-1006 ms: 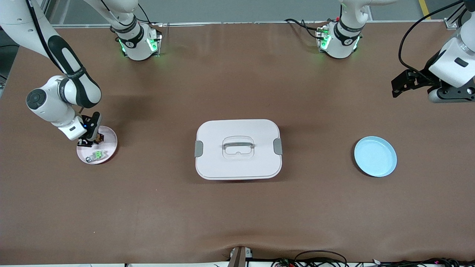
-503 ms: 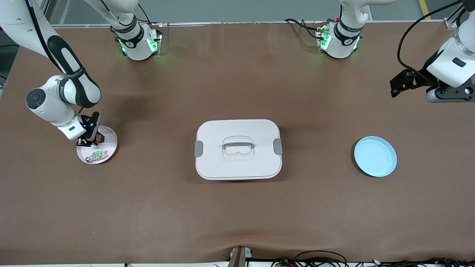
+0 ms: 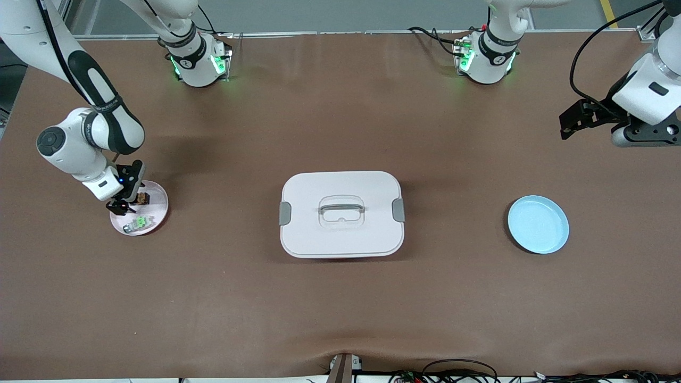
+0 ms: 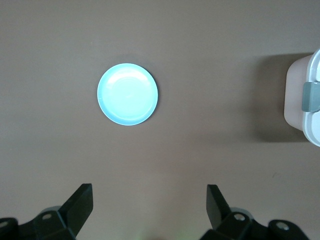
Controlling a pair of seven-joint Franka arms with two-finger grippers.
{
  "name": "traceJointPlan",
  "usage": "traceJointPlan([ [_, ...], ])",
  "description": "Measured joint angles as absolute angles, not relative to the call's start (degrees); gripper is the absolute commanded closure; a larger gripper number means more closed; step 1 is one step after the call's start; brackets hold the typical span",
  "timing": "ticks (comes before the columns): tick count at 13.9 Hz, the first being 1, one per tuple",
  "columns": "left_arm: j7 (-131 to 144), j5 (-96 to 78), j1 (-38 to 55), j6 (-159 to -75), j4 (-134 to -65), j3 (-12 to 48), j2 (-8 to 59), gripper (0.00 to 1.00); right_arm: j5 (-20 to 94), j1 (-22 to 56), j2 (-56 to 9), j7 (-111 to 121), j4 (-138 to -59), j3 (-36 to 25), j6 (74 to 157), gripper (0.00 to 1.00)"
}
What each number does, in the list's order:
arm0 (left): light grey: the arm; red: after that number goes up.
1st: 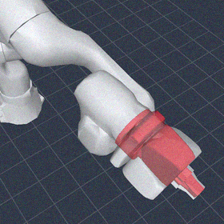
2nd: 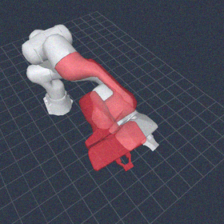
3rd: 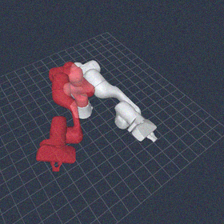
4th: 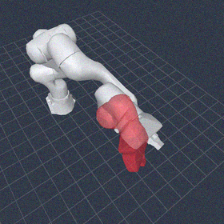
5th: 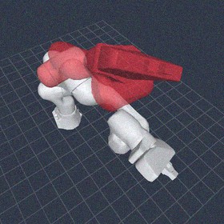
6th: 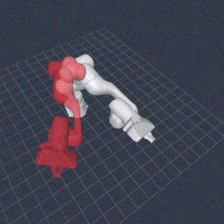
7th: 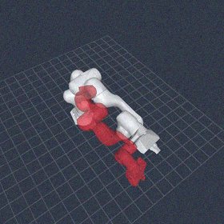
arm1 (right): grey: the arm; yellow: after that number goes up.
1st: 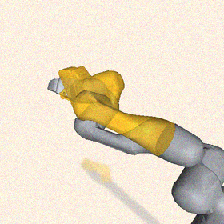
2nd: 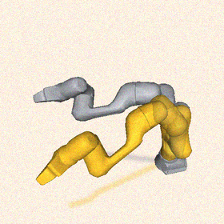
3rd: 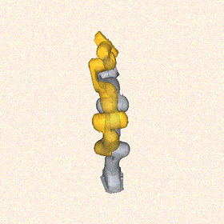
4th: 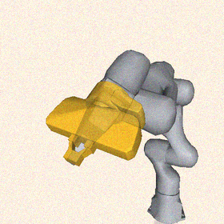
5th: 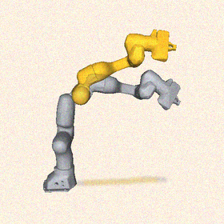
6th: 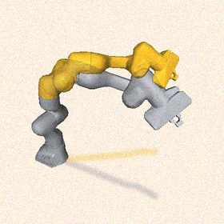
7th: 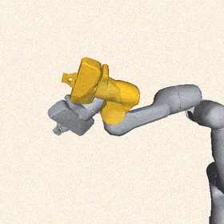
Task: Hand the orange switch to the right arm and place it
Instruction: 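Lower the switch onto the white plate beside the green switch, then open the right gripper and raise it off the plate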
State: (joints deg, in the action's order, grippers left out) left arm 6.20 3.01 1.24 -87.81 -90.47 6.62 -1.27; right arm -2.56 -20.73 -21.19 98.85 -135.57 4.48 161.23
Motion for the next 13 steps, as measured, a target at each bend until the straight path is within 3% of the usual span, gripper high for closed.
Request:
traceJointPlan([
  [13, 6.2, 3.0, 1.2, -87.8, -90.5, 6.6, -1.3, 0.00, -2.6, -20.1, -16.0, 70.6, -135.3, 5.6, 161.9, 0.00],
])
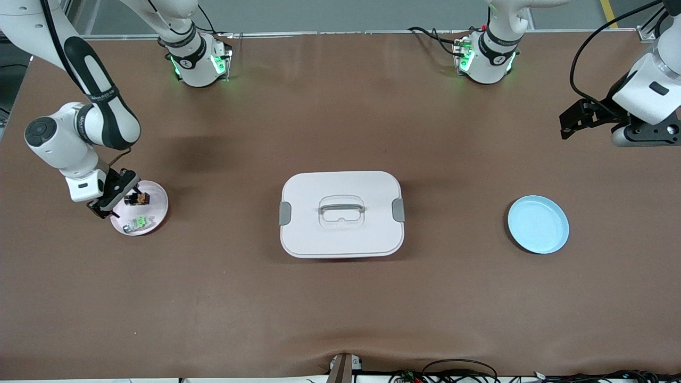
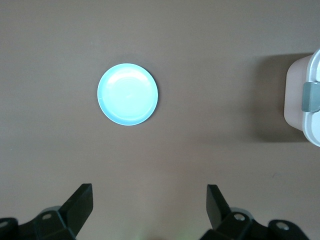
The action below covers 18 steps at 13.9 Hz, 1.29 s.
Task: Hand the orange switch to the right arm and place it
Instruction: 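Open the right gripper and raise it off the plate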
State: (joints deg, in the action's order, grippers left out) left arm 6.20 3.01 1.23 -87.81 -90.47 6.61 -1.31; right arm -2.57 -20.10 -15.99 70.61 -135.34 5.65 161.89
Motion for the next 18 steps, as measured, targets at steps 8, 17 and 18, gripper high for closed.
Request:
traceJointPlan([
  [8, 6.2, 3.0, 1.2, -87.8, -90.5, 6.6, -1.3, 0.00, -6.2, -19.7, -15.0, 35.8, -135.3, 5.8, 161.9, 0.00],
  [17, 6.2, 3.0, 1.2, -87.8, -90.5, 6.6, -1.3, 0.00, -8.5, -19.2, -12.9, 15.1, -133.4, 6.1, 161.9, 0.00],
  [18, 6.2, 3.0, 1.2, -87.8, -90.5, 6.6, -1.3, 0.00, -8.5, -19.2, -12.5, 15.0, -132.9, 6.1, 161.8, 0.00],
])
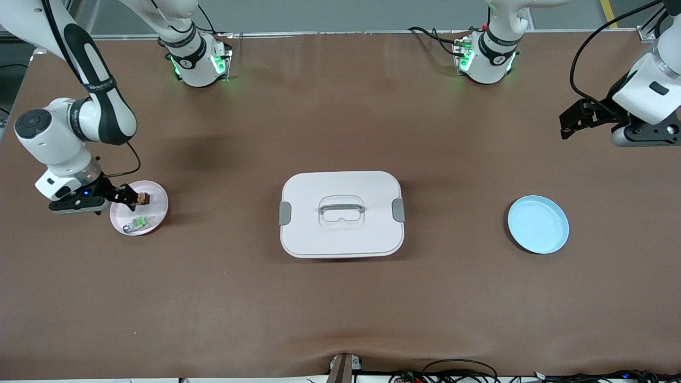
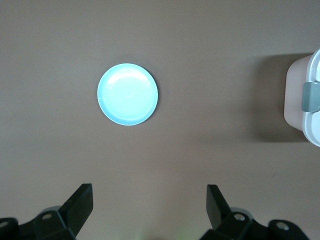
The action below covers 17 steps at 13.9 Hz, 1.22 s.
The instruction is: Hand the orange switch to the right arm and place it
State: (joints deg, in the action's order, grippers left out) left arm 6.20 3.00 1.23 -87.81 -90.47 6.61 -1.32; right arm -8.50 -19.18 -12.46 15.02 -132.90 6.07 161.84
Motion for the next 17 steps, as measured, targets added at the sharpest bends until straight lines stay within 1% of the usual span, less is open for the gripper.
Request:
traceJointPlan([
  [2, 6.2, 3.0, 1.2, -87.8, -90.5, 6.6, -1.3, 0.00, -8.5, -19.0, -11.9, 15.0, -131.9, 6.1, 161.5, 0.00],
  [4, 6.2, 3.0, 1.2, -87.6, -90.5, 6.6, -1.3, 0.00, -8.5, -18.8, -11.6, 14.9, -130.4, 6.1, 158.8, 0.00],
  [5, 6.2, 3.0, 1.2, -87.5, -90.5, 6.6, -1.4, 0.00, -8.5, -18.8, -11.4, 14.9, -129.4, 6.1, 155.7, 0.00],
  [9, 6.2, 3.0, 1.2, -86.7, -90.5, 6.6, -1.9, 0.00, -8.5, -17.5, -10.6, 14.4, -122.2, 6.2, 137.1, 0.00],
  [10, 6.2, 3.0, 1.2, -86.5, -90.5, 6.6, -2.0, 0.00, -8.5, -17.3, -10.5, 14.3, -120.5, 6.2, 133.9, 0.00],
  [13, 6.2, 3.0, 1.2, -86.4, -90.5, 6.6, -2.0, 0.00, -8.5, -17.2, -10.0, 14.2, -116.2, 6.2, 128.2, 0.00],
  [14, 6.2, 3.0, 1.2, -86.4, -90.6, 6.6, -2.0, 0.00, -8.5, -17.1, -9.6, 14.2, -114.4, 6.2, 125.1, 0.00],
  [17, 6.2, 3.0, 1.3, -86.4, -90.6, 6.6, -2.0, 0.00, -6.7, -15.2, -7.9, 14.1, -106.2, 6.2, 111.5, 0.00],
])
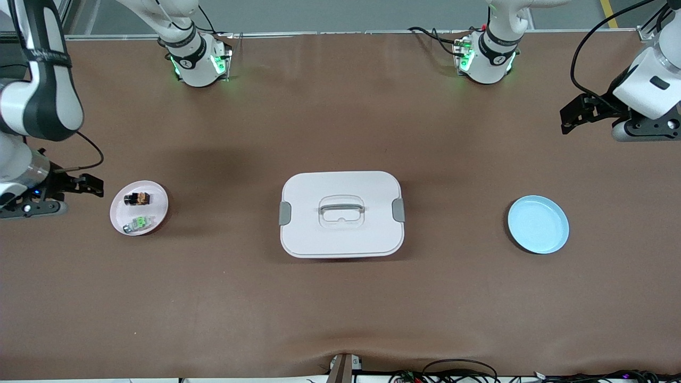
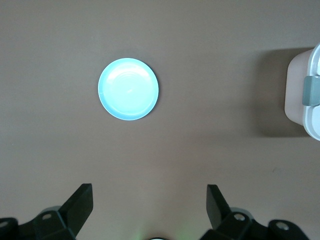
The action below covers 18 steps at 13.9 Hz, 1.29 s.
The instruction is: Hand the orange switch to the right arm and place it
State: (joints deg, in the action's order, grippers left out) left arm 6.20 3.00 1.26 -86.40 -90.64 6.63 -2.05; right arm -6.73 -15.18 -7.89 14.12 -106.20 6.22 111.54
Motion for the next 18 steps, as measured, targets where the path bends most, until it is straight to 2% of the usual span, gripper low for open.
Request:
traceJointPlan([
  [2, 6.2, 3.0, 1.3, -86.4, -90.7, 6.6, -2.0, 0.00, -5.0, -14.4, -7.1, 14.1, -101.2, 6.3, 105.9, 0.00],
  [8, 6.2, 2.8, 1.3, -86.4, -90.7, 6.6, -2.0, 0.00, -4.2, -13.9, -6.8, 13.7, -93.6, 6.3, 99.4, 0.00],
  [18, 6.2, 2.8, 1.5, -86.4, -90.7, 6.7, -2.0, 0.00, -2.5, -11.8, -4.4, 5.5, -91.9, 6.1, 96.0, 0.00],
])
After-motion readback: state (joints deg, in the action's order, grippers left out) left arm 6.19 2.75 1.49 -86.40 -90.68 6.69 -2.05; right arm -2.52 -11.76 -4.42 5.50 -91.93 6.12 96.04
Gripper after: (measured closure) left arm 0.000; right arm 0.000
